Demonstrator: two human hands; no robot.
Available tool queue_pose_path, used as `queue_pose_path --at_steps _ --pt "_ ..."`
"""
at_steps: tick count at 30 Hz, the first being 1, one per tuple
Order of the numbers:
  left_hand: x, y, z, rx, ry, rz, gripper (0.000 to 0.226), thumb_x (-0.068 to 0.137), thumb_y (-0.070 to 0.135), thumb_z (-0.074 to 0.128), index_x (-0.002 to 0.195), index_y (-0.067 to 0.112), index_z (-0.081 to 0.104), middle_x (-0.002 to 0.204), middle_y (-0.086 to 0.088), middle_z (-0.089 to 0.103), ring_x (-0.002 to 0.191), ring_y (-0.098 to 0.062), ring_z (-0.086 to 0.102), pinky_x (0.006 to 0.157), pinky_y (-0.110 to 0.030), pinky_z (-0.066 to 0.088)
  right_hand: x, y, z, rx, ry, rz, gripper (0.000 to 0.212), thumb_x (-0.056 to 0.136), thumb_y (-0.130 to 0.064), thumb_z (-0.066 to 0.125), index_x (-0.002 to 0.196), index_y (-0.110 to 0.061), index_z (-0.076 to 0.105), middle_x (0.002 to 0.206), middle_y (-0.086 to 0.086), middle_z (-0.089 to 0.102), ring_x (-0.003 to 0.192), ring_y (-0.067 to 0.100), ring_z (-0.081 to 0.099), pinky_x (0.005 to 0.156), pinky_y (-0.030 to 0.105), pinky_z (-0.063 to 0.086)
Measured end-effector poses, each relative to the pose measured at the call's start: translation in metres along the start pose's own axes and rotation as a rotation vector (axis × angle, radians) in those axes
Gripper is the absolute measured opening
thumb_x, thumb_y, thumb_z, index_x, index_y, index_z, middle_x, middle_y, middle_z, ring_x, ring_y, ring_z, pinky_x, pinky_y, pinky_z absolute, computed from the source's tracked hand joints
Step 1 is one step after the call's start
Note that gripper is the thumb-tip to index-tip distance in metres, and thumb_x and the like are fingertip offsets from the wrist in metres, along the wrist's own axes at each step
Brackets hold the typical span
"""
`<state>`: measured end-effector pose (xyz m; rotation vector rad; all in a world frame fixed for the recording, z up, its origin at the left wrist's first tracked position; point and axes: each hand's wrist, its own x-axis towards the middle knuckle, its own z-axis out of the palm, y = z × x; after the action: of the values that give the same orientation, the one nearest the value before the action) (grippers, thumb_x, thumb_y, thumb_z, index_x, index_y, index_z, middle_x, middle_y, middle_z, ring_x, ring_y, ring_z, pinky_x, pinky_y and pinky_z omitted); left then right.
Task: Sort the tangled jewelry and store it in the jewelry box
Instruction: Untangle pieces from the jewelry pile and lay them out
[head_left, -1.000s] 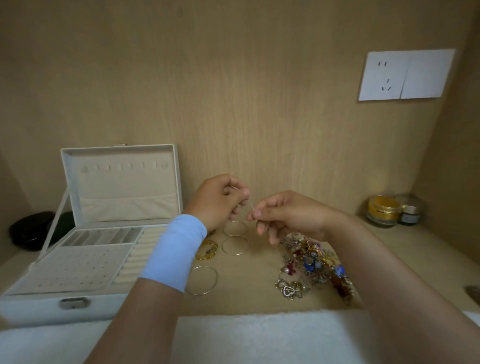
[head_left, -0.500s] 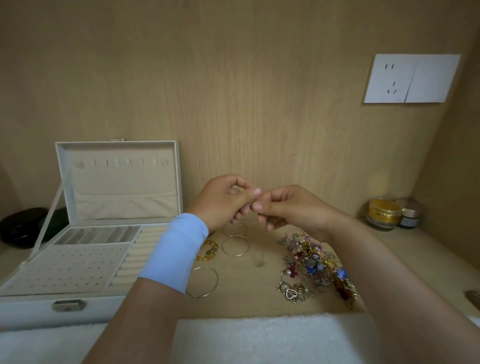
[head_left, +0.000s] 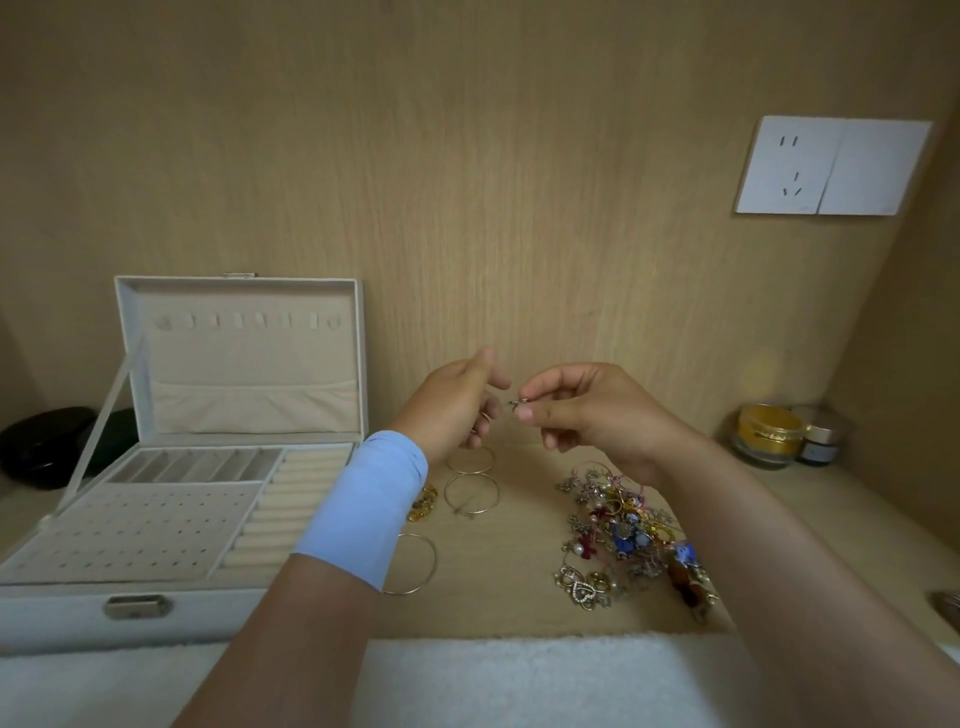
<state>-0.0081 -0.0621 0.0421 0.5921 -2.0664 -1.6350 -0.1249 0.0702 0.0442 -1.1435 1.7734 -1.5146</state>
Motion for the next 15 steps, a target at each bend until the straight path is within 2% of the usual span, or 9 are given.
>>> queue_pose_path --at_steps 4,5,8,10,12,15 --pt "-0.003 -0.01 0.007 -0.342 -0.279 -0.075 0.042 0.106 0.035 0.036 0.125 0.007 0.06 0.115 -0.019 0.068 0.103 -0.03 0.066 0.079 -0.032 0.052 -0.001 -0.002 -0.005 0.053 0.057 0.024 0.015 0.076 -0.012 0.083 0.089 -0.014 0.074 0.075 0.005 0.066 0.05 0.009 0.049 0.048 0.022 0.032" --pt "-0.005 -0.011 0.008 -0.414 -0.338 -0.092 0.042 0.105 0.036 0.037 0.126 0.008 0.059 0.117 -0.02 0.068 0.103 -0.031 0.067 0.082 -0.034 0.053 -0.001 -0.003 -0.007 0.066 0.075 0.029 0.015 0.076 -0.012 0.082 0.089 -0.014 0.074 0.077 0.007 0.066 0.05 0.009 0.045 0.047 0.021 0.03" --pt "-0.008 -0.013 0.007 -0.358 -0.409 -0.071 0.031 0.1 0.032 0.05 0.12 0.012 0.062 0.092 -0.009 0.07 0.072 -0.018 0.065 0.072 -0.03 0.054 -0.001 -0.005 -0.012 0.113 0.097 0.052 0.013 0.079 -0.01 0.079 0.088 -0.016 0.072 0.075 0.002 0.068 0.05 0.011 0.041 0.043 0.02 0.028" --pt "-0.009 -0.012 0.007 -0.197 -0.326 -0.007 0.019 0.1 0.022 0.055 0.112 0.013 0.066 0.078 -0.002 0.066 0.058 -0.011 0.056 0.061 -0.024 0.051 -0.002 -0.007 -0.016 0.182 0.073 0.082 0.016 0.078 -0.011 0.078 0.09 -0.017 0.069 0.085 0.003 0.073 0.049 0.013 0.046 0.041 0.02 0.031" --pt "-0.009 -0.011 0.007 -0.109 -0.24 0.034 0.017 0.101 0.02 0.054 0.104 0.013 0.07 0.076 0.0 0.068 0.053 -0.011 0.055 0.054 -0.021 0.05 -0.003 -0.009 -0.021 0.208 0.044 0.106 0.022 0.073 -0.016 0.079 0.093 -0.016 0.07 0.095 0.006 0.075 0.05 0.013 0.053 0.042 0.02 0.035" --pt "-0.009 -0.006 0.004 -0.066 -0.189 0.059 0.018 0.101 0.022 0.056 0.104 0.015 0.072 0.079 -0.001 0.073 0.052 -0.015 0.058 0.051 -0.022 0.049 -0.003 -0.008 -0.026 0.192 0.043 0.124 0.031 0.07 -0.018 0.078 0.099 -0.012 0.07 0.097 0.007 0.077 0.055 0.013 0.062 0.046 0.021 0.045"
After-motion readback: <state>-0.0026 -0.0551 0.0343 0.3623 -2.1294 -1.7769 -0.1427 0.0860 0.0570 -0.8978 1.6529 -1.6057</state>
